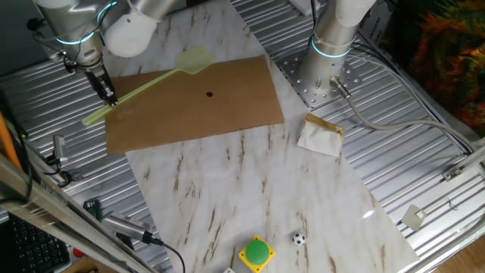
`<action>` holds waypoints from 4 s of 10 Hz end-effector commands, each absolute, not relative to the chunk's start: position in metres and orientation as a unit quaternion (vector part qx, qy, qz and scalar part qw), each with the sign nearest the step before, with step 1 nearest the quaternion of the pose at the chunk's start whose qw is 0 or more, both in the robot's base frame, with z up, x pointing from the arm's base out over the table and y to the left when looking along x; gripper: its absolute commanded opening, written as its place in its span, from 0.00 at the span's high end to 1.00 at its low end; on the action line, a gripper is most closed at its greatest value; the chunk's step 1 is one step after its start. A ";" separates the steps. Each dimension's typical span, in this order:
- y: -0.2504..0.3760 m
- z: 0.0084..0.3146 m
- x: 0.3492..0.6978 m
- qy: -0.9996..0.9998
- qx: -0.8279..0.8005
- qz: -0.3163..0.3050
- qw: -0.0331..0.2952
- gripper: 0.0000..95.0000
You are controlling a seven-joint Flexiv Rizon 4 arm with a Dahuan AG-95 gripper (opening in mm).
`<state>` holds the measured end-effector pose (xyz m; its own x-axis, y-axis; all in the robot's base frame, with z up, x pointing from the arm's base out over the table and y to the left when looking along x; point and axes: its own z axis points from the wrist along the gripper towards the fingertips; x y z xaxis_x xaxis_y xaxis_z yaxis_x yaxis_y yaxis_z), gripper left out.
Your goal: Swat with a flyswatter
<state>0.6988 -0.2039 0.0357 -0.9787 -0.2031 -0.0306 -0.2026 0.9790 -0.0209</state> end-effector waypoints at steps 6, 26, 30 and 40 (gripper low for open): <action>-0.204 0.030 0.701 0.994 -0.106 -0.006 0.013 0.60; -0.199 0.020 0.705 0.995 -0.100 -0.003 0.013 1.00; -0.199 0.020 0.705 0.995 -0.099 -0.002 0.013 1.00; -0.189 0.043 0.707 0.996 -0.086 0.000 -0.003 1.00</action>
